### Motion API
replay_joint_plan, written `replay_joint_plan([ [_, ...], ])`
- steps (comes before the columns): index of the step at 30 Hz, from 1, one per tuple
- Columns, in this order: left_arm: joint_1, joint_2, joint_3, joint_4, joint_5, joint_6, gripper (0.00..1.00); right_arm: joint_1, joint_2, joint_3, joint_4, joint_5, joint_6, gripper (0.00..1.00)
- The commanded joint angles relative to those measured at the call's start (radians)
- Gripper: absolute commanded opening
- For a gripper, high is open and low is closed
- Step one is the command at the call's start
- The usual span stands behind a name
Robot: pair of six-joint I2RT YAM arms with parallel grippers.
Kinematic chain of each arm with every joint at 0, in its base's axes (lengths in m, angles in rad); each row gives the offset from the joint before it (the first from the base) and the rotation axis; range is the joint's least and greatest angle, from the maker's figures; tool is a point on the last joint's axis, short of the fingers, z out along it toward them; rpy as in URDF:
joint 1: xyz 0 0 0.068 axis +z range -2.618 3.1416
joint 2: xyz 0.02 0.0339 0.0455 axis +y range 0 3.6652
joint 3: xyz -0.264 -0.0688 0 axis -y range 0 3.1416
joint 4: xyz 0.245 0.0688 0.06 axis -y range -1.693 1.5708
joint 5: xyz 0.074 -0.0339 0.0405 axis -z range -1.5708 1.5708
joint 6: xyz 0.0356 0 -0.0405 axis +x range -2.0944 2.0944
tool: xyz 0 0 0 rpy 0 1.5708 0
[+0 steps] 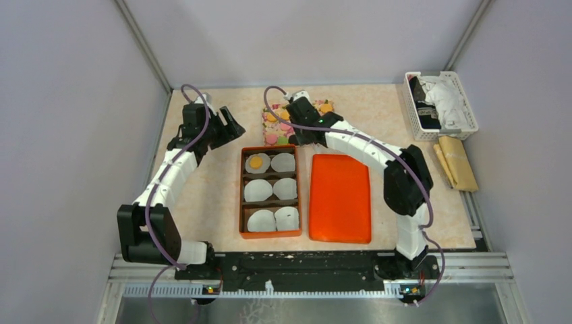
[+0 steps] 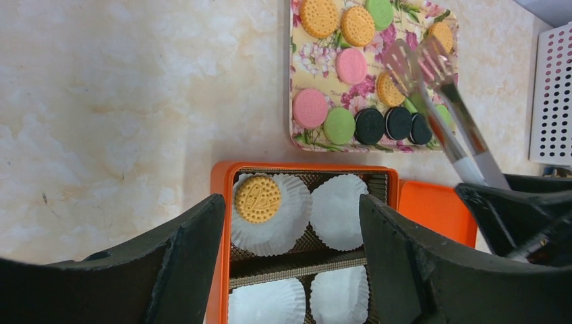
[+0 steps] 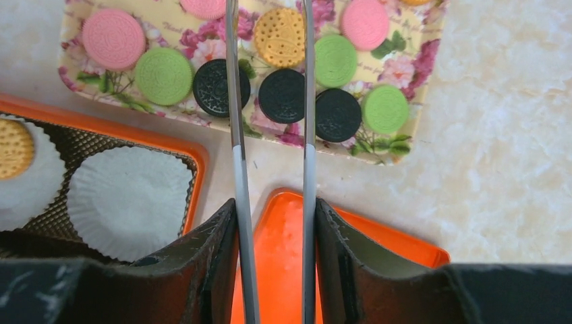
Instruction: Pack the cookies
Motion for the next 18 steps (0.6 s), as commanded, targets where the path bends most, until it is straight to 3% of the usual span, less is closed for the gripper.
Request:
replay_joint_plan([
  [1, 0.003, -0.011, 0.003, 0.025, -0.003, 0.012, 0.79, -0.011, 0.070, 0.103, 0.043, -0.037, -0.011, 0.40],
  [18, 0.004, 0.002, -0.001, 0.028, -0.007, 0.013, 0.79, -0.051, 0.234, 0.249, 0.016, -0.123, 0.024, 0.40],
])
